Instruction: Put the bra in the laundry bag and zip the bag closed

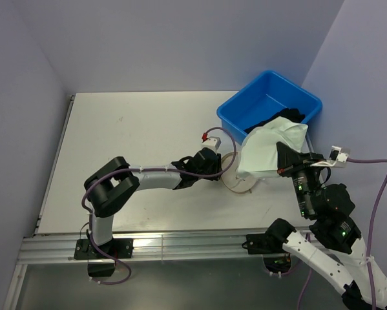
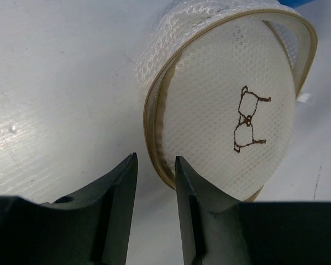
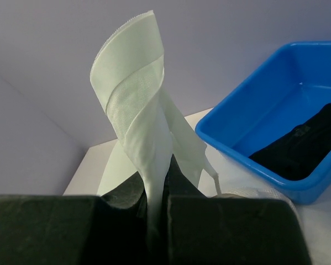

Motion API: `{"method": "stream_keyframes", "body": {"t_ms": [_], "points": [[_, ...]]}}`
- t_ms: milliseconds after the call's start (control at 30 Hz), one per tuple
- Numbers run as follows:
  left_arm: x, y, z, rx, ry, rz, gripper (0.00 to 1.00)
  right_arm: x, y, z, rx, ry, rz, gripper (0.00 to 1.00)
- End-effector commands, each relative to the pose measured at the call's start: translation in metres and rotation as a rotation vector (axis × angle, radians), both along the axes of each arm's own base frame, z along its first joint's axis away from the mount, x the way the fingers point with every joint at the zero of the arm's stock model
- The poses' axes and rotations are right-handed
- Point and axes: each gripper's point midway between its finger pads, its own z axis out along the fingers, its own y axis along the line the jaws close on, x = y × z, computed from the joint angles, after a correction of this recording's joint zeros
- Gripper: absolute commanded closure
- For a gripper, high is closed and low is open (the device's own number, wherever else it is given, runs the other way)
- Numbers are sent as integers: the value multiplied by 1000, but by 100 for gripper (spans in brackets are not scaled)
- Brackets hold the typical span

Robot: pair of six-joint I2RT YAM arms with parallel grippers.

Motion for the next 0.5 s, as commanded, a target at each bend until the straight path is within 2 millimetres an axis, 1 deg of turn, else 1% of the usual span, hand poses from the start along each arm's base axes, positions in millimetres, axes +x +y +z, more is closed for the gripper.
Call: {"method": "stream_keyframes", "body": {"t_ms": [0,67,100,167,267,367,400,433,467], "points": [[9,-11,24,-24,-70,-6,61,-2,-2,3,8,-14,-2,100],[9,-14,23,-27,-66,-14,62,-1,-1,4,9,-18,3,100],[9,-15,18,-21,-58,-20,63,-1,0,4,6,-17,5,100],[7,-17,17,-28,-52,-28,64,-2,1,5,4,-20,14,100],[6,-20,15,-23,-47,-42,70,-1,3,3,2,-19,20,100],[6,-20,16,-23,-52,-39,70,1,6,0,-8,-8,28,100],[7,-20,18,-25,-55,-36,74,2,8,-1,-8,-4,33,100],[9,-19,19,-19,-63,-26,79,1,10,0,-7,-8,44,100],[10,-17,20,-15,-71,-17,88,2,11,2,-5,-15,47,100]]}}
